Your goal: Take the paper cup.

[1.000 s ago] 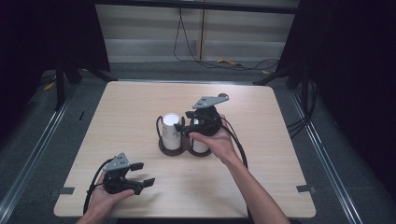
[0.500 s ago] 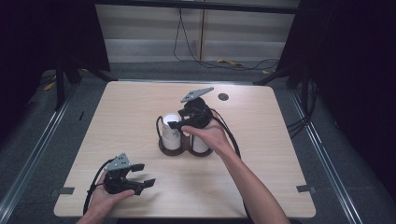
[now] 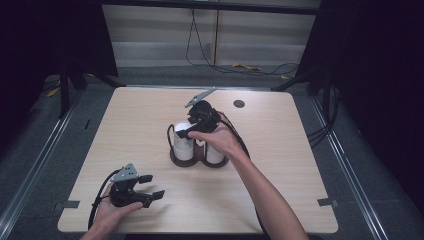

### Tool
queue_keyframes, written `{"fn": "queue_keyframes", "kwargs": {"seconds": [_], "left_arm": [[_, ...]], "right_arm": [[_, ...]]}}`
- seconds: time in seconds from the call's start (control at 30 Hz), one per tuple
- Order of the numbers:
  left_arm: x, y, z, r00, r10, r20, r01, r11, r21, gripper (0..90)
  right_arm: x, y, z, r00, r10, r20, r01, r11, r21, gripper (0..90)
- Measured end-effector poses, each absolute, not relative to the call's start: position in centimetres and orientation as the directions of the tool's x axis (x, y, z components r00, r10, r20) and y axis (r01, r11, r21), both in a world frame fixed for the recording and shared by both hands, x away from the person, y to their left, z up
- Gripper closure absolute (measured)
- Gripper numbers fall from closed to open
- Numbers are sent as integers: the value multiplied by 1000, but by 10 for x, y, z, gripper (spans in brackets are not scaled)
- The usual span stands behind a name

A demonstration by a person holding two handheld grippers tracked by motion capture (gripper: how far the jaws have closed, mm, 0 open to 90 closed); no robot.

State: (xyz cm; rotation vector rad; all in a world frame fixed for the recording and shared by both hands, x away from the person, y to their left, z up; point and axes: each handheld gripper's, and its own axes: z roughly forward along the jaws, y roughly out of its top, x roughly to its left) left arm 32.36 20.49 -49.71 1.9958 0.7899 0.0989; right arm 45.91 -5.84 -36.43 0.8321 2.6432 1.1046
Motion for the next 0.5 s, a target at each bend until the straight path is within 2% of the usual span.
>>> {"fn": "queue_keyframes", "kwargs": {"seconds": [0.23,0.5], "left_arm": [[324,204,-498,787,564,-249,496,-339,799,221],[324,204,-498,790,557,-255,497,-339,799,221]], "right_arm": [[468,-51,-364,-846,530,59,430,613,663,344],[476,-42,-366,-854,516,64,445,663,602,315]]}}
